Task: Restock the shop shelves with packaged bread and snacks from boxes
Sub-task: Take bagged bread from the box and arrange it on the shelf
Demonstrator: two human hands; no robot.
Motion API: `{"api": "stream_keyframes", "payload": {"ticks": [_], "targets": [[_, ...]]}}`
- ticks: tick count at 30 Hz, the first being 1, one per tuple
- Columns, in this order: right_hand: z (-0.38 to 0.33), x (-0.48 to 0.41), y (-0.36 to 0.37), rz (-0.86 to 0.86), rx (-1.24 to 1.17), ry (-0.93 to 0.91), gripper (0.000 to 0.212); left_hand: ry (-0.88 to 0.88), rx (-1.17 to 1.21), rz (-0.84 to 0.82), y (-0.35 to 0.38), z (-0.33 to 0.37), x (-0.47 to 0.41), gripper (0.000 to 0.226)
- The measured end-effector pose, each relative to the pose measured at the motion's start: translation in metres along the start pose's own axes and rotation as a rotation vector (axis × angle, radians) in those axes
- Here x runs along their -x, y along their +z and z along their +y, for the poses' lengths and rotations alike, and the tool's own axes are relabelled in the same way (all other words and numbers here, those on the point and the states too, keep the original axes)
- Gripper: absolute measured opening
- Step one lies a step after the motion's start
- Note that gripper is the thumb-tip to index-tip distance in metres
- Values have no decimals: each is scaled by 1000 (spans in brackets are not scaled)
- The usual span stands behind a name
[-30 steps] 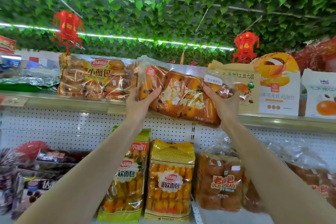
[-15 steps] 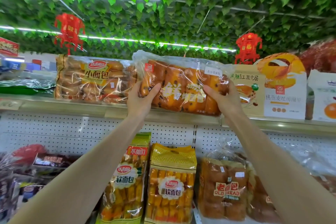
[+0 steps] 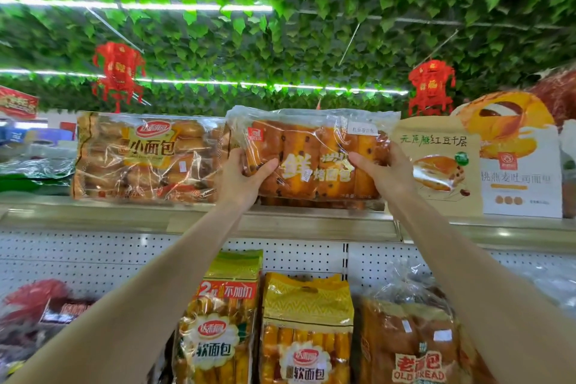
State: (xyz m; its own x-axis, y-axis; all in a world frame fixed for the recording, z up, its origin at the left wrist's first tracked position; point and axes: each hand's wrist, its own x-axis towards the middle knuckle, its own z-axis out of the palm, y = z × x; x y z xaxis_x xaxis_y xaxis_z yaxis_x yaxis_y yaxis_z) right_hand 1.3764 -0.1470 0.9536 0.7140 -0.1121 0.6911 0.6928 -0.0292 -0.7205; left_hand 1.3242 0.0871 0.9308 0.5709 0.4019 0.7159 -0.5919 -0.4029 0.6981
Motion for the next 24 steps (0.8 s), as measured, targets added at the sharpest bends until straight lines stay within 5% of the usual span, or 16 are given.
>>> {"api": "stream_keyframes", "payload": {"ticks": [7,17,24], "targets": [[19,-14,4,-1,43,-13,112,-6,-7,-33,10,-20,-15,59],[46,-23,5,-2,62,-35,39,-39,-90,-71,16,-35,-23,52],[53,-21,3,-39,131,-60,33,-36,-211,-107,16,-33,-20,47]]}}
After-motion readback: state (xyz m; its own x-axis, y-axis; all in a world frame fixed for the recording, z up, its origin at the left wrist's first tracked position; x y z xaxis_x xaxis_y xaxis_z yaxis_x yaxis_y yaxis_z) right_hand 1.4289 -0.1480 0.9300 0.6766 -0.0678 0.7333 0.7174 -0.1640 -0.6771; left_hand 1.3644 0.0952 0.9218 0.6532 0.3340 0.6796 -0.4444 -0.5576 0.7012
